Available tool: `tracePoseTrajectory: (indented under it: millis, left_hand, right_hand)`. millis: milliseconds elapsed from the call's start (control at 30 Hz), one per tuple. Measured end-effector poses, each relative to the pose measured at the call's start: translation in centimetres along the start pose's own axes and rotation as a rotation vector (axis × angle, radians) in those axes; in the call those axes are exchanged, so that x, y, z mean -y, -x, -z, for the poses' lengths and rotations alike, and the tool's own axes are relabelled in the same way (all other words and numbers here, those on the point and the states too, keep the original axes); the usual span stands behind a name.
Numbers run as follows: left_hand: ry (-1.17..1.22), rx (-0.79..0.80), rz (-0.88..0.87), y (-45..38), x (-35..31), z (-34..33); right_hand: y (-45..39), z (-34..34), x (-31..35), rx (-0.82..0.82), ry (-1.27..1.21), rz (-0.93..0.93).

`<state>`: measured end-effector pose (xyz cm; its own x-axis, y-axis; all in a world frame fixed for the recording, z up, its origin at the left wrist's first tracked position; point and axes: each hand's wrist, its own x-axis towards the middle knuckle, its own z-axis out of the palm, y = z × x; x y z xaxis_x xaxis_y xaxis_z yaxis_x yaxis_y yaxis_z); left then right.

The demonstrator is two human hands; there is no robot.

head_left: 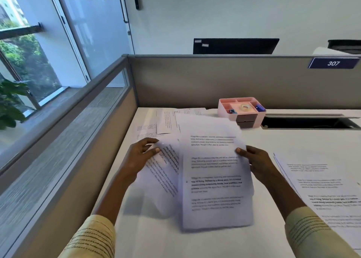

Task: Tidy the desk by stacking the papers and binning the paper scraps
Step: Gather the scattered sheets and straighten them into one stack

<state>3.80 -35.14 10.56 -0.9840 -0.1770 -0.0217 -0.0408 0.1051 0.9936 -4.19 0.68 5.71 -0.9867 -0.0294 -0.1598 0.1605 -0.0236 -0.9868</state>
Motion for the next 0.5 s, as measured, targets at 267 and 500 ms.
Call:
tracePoseTrajectory:
  millis: [267, 500]
  left_hand:
    - [0.439, -0.052, 0.116, 1.4, 0.2, -0.8]
    - [0.369, 0.091, 0.073, 3.4, 1.5, -4.0]
  right_hand:
    - [0.6, -0.8, -0.2, 0.156, -0.195, -0.080]
    - [0.7, -4.6, -0.2, 0.143, -0.216, -0.122]
